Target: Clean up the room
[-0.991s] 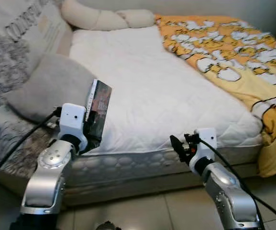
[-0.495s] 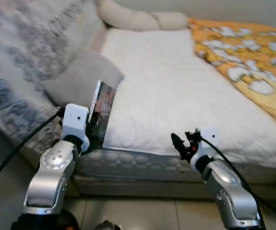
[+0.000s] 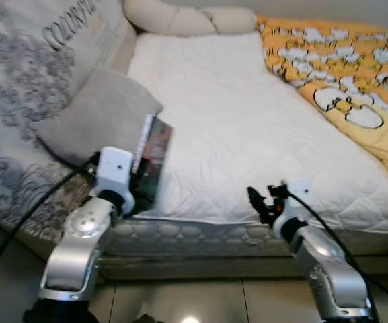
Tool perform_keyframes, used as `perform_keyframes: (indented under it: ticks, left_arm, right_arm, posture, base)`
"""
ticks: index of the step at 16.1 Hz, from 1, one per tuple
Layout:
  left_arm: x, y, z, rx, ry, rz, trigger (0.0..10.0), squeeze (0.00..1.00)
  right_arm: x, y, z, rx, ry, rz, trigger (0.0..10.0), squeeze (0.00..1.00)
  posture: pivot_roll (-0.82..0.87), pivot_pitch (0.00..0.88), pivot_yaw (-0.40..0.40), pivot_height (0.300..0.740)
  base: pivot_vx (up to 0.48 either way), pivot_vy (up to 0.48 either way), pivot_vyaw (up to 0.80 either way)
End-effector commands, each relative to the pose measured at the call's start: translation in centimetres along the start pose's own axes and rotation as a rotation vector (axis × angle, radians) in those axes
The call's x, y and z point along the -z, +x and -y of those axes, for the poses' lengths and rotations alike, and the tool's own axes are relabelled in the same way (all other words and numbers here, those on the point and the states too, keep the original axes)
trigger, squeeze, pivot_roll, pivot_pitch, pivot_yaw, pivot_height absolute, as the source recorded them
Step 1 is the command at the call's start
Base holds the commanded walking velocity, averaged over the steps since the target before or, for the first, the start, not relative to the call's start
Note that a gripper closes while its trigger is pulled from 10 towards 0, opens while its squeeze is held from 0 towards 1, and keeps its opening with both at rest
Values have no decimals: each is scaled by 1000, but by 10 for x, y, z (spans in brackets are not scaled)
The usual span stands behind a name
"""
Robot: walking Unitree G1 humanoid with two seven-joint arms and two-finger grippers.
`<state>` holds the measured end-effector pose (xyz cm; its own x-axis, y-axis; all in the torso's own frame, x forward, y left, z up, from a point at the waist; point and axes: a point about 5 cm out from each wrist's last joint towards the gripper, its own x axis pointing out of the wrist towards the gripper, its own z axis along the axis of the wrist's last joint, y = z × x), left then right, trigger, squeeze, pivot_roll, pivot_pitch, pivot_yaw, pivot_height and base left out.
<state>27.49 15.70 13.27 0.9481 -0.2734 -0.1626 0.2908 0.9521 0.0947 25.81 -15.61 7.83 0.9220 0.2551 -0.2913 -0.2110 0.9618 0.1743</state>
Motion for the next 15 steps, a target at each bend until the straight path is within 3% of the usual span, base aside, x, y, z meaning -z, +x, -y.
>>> perform_keyframes:
  ticks: [1, 5, 7, 10, 15]
  left_arm:
    - [-10, -1, -4, -14, 15, 46, 10000, 0]
    - [-9, -1, -3, -7, 9, 47, 10000, 0]
    - [-9, -1, -3, -5, 9, 48, 10000, 0]
    - [-9, -1, -3, 1, 8, 46, 10000, 0]
    - [-9, -1, -1, 18, 8, 46, 10000, 0]
  right_arm:
    - [-1, 1, -2, -5, 1, 6, 10000, 0]
    - [-1, 1, -3, -20, -36, 5, 10000, 0]
    - [-1, 1, -5, -29, -53, 0, 10000, 0]
    - [1, 1, -3, -6, -4, 1, 10000, 0]
    - [0, 0, -2, -3, -5, 4, 10000, 0]
  posture:
    - [41, 0, 9, 740]
    - [40, 0, 10, 740]
    - [39, 0, 11, 740]
    - [37, 0, 12, 740]
    - [35, 0, 15, 740]
  base:
    - [300, 0, 0]
    - [314, 0, 0]
    - [321, 0, 800]
    - [322, 0, 0]
    - [322, 0, 0]
